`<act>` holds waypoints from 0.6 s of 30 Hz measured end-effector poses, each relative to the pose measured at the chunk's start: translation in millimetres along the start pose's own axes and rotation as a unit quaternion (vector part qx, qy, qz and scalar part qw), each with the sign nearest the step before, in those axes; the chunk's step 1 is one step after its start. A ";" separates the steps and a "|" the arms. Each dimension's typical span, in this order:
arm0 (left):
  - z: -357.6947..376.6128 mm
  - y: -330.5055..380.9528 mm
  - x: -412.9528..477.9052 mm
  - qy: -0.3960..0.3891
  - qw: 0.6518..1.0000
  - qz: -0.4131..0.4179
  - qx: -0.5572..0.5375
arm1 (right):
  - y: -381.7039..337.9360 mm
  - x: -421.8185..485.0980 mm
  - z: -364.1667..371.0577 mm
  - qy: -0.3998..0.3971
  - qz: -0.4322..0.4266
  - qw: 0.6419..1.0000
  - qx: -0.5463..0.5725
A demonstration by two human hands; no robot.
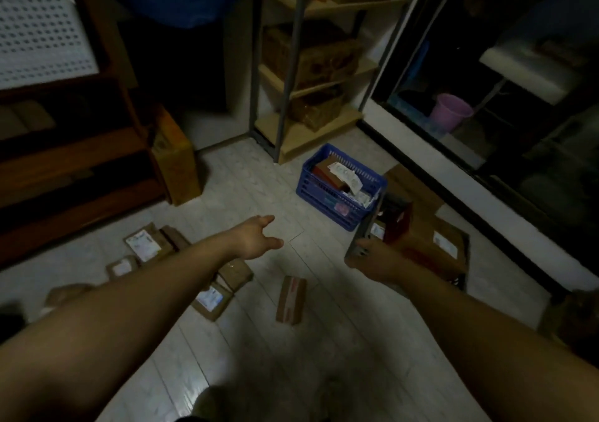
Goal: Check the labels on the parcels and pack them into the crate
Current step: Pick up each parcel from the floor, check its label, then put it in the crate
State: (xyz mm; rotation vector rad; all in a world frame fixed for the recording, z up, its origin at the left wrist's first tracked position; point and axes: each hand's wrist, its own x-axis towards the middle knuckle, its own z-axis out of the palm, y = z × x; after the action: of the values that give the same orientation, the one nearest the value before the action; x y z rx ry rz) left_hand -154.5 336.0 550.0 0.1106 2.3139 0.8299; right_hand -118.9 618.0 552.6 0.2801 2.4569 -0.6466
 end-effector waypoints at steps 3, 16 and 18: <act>23.7 -7.3 34.0 0.015 0.998 -0.049 -0.030 | 18.3 48.2 6.4 -0.055 -0.010 0.998 -0.039; 302.9 -178.5 282.5 0.030 0.972 -0.188 -0.141 | 199.9 308.4 254.5 -0.145 0.015 0.986 0.081; 352.2 -208.4 320.5 0.028 0.962 -0.211 -0.169 | 224.3 342.5 304.2 -0.139 0.009 0.986 0.093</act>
State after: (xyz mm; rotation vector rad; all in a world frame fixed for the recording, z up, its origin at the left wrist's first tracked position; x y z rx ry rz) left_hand -155.8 451.1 43.1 -0.5430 2.0973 0.9917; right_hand -176.0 675.3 49.0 0.2656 2.1293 -0.8487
